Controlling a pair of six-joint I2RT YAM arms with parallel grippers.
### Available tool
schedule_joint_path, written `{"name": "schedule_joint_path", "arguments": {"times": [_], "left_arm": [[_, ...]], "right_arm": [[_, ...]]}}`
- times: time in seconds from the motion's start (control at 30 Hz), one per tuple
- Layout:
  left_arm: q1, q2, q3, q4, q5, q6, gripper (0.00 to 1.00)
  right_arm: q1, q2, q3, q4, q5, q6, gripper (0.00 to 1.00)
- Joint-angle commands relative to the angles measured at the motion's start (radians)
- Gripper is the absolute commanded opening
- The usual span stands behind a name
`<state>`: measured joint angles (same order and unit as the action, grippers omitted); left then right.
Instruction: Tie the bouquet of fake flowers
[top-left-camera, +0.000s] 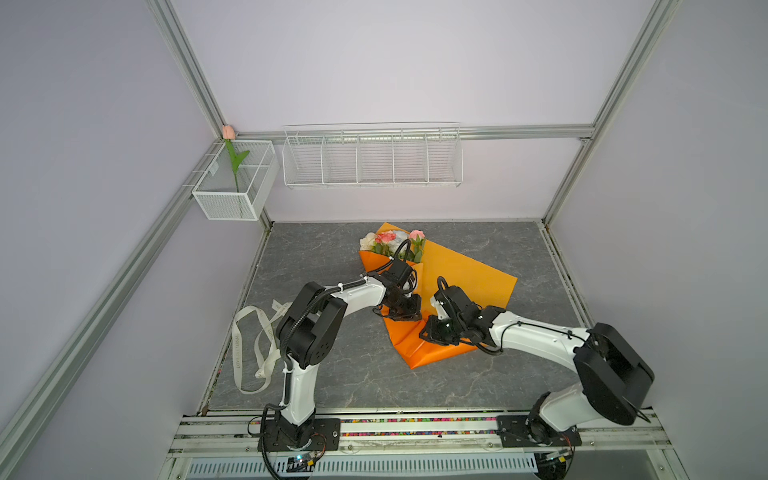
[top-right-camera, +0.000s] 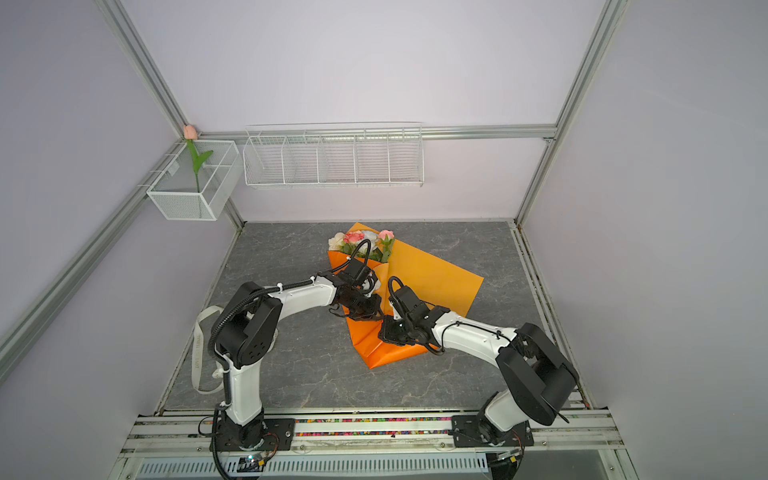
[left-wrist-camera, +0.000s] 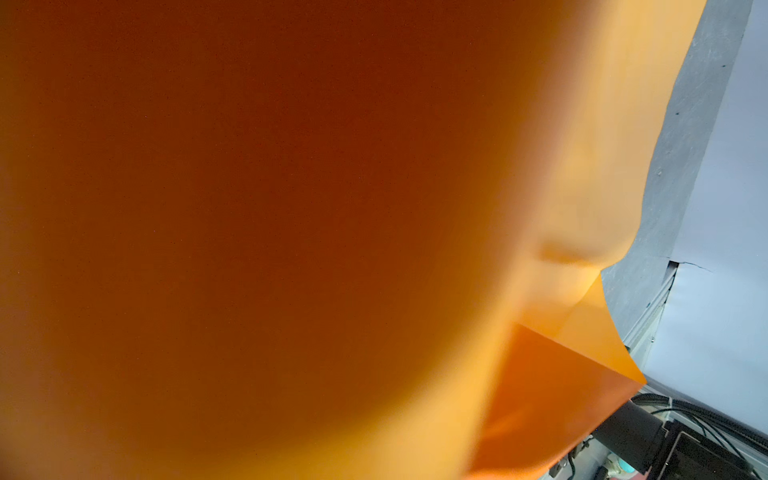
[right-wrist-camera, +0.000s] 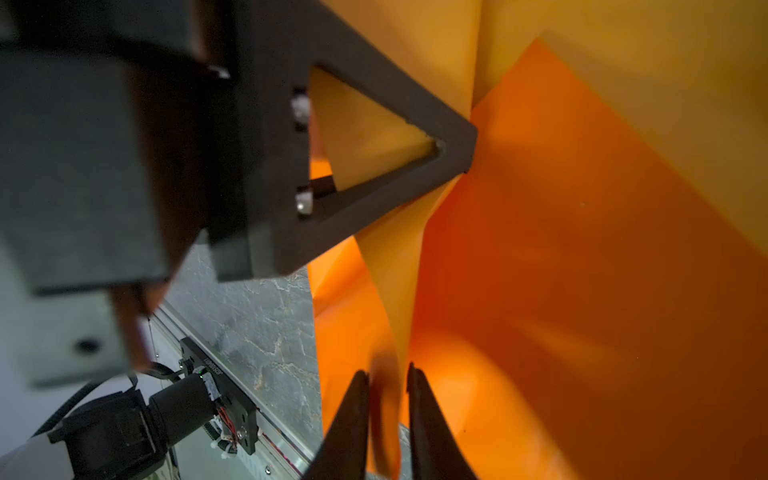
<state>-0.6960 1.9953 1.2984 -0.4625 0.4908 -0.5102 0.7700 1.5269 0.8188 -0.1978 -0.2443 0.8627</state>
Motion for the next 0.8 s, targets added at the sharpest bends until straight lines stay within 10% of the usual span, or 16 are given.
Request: {"name": "schedule_joint_path", "arguments": {"times": [0.0, 0.4, 0.77], "left_arm": [[-0.007, -0.022, 0.032, -0.021, 0.001, 0.022, 0.11], [0.002, -0.23, 0.017, -0.016, -0.057, -0.031, 0.63], [0.118, -0.437, -0.302, 0.245, -0.02, -0.278, 0.44]], "right_arm": [[-0.006, 0.009, -0.018, 0.024, -0.024, 0.019, 0.17], [0.018, -0.052, -0.153, 0.101, 0.026, 0.105, 0.07], [0.077, -0.031, -0.176, 0.161, 0.066, 0.146, 0.07]]}}
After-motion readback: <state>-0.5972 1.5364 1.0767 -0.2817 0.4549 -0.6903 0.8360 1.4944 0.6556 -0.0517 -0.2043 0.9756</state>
